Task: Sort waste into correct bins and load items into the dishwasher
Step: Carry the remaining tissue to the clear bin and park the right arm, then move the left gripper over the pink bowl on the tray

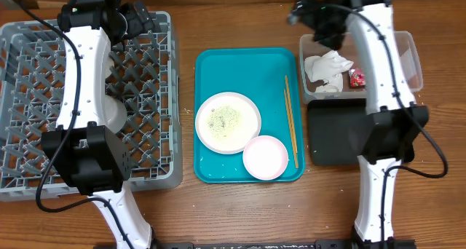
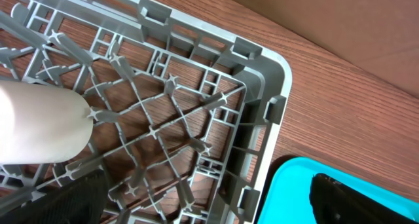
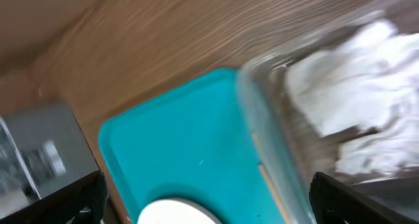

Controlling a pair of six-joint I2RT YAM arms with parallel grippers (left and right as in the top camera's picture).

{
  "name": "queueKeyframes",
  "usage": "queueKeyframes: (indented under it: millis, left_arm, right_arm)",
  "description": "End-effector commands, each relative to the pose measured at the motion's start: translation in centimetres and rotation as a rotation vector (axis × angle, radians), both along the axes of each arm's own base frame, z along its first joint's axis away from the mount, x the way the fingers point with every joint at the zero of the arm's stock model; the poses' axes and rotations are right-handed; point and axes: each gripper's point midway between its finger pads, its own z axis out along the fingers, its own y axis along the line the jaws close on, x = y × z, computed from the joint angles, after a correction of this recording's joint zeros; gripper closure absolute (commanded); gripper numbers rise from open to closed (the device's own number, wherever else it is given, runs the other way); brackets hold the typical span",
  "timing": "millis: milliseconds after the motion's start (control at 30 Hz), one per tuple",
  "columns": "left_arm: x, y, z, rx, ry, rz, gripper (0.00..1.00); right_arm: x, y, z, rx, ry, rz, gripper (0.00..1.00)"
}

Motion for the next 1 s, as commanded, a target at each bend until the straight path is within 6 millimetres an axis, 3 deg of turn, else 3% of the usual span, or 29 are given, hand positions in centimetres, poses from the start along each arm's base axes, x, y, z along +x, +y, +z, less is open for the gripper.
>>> queueKeyframes:
  millis: [0, 167, 300, 467, 667, 833, 967]
  left_arm:
    - [0.1, 0.3, 1.3, 0.005, -0.030, 0.012, 0.00]
    - [0.1, 0.3, 1.3, 0.005, -0.030, 0.012, 0.00]
    - [0.2, 0.1, 1.3, -0.010, -0.035, 0.012, 0.00]
    - [0.2, -0.1, 1.4, -0.020, -0.037, 0.008, 0.01]
    - [0.2, -0.7, 1.4, -0.074, -0.039, 0.021, 0.00]
    - [-1.6, -5.5, 0.8, -0.316, 0.048, -0.083, 0.00]
    - [-3.8, -12.7, 1.9, -0.451, 0.044, -0.472, 0.05]
  right_arm:
    - [0.9, -4.9, 3.4, 0.032, -0.073, -0.141, 0.00]
    - [1.1, -10.0, 3.4, 0.050, -0.061, -0.282, 0.00]
    - [1.1, -12.6, 3.4, 0.048, -0.063, -0.330, 0.00]
    - [1.0, -14.0, 3.4, 0.047, -0.066, -0.355, 0.00]
    - [1.0, -14.1, 3.4, 0.047, -0.066, -0.356, 0.00]
    - [1.0, -14.1, 3.4, 0.047, -0.066, -0.356, 0.00]
    - [1.0, -14.1, 3.4, 0.047, -0.065, -0.356, 0.00]
